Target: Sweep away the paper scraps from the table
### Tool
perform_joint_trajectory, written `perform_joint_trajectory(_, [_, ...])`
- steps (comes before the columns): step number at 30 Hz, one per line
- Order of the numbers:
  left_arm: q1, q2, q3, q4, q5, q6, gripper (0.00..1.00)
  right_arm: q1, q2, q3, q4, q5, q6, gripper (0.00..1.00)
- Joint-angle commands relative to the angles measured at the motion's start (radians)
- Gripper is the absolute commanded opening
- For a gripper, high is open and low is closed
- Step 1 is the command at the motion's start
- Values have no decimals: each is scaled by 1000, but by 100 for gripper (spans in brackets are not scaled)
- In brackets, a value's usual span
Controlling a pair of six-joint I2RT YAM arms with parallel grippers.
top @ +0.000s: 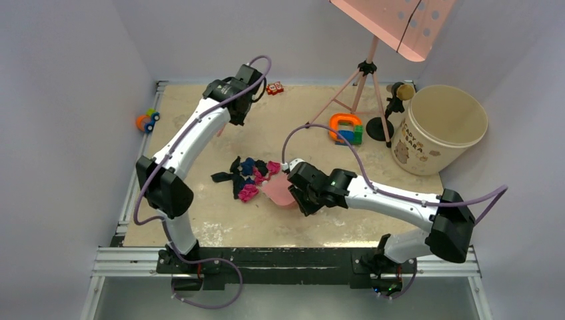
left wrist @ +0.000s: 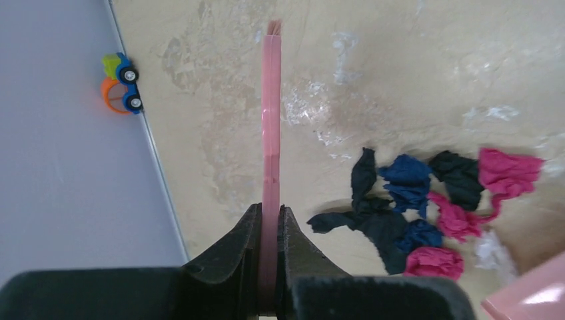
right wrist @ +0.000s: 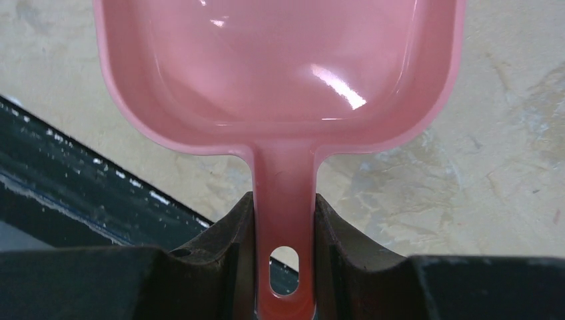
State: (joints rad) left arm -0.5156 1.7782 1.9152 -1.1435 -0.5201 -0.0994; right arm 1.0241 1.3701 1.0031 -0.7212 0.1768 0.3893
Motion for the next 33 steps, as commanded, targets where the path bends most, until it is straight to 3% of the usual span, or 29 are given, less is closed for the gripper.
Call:
perform_joint_trajectory(1, [1, 95, 57, -15, -84, 236, 0, 50, -16, -4, -58, -58, -21, 0])
perform_joint_trajectory(14, [-5, 281, 205, -176, 344, 373, 0, 79, 144, 12, -57, -148, -41, 0])
perform_joint_trajectory(25, [-20, 307, 205, -212, 490, 401, 0, -16, 232, 53, -3, -138, -60, 0])
perform_joint_trajectory(33, [-45, 311, 211, -266, 615, 414, 0, -70, 297, 152, -5, -137, -170, 0])
